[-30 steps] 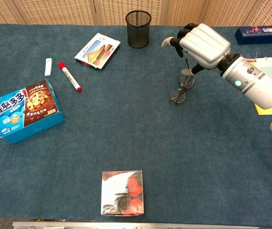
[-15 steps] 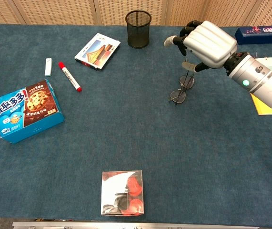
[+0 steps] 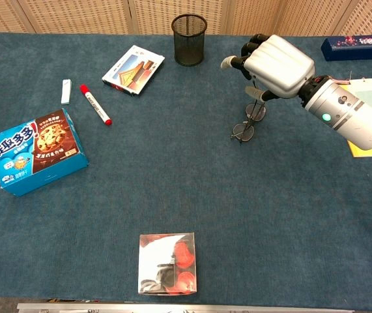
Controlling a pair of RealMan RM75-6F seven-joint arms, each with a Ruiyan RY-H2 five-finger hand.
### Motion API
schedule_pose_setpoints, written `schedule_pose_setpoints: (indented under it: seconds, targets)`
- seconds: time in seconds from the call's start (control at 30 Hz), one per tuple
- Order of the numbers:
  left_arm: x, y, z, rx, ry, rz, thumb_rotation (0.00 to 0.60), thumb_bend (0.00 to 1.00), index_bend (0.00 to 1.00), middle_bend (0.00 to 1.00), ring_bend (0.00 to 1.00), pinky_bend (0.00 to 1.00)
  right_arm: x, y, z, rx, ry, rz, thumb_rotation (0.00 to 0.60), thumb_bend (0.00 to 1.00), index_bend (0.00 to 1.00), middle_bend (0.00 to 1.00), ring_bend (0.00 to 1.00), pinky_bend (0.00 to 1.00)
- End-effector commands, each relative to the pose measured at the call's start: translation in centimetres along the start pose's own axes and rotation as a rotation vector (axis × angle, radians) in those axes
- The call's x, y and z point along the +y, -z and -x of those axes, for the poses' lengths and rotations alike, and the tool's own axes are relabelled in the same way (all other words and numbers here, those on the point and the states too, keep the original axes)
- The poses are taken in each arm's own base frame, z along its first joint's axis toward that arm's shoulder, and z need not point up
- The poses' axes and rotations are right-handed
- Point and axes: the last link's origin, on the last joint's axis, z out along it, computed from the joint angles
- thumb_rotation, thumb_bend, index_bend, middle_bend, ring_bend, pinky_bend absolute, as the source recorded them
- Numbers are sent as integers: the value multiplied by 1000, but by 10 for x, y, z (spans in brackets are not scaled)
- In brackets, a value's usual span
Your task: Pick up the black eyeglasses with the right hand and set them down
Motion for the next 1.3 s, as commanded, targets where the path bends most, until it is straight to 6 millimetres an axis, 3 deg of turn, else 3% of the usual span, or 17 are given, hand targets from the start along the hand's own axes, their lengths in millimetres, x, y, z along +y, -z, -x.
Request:
schedule_pose_setpoints:
  seconds: [0.03,1.3]
  targets:
    - [0,0,0,0,0,0,600,60,602,365,296,457,-1,1,3,-11,7,1,600,303,282,579,325,276]
    - [0,0,0,0,0,0,600,59,603,366,296,457,-9,14,32,-123,56,-21,600,303,282,580,325,276]
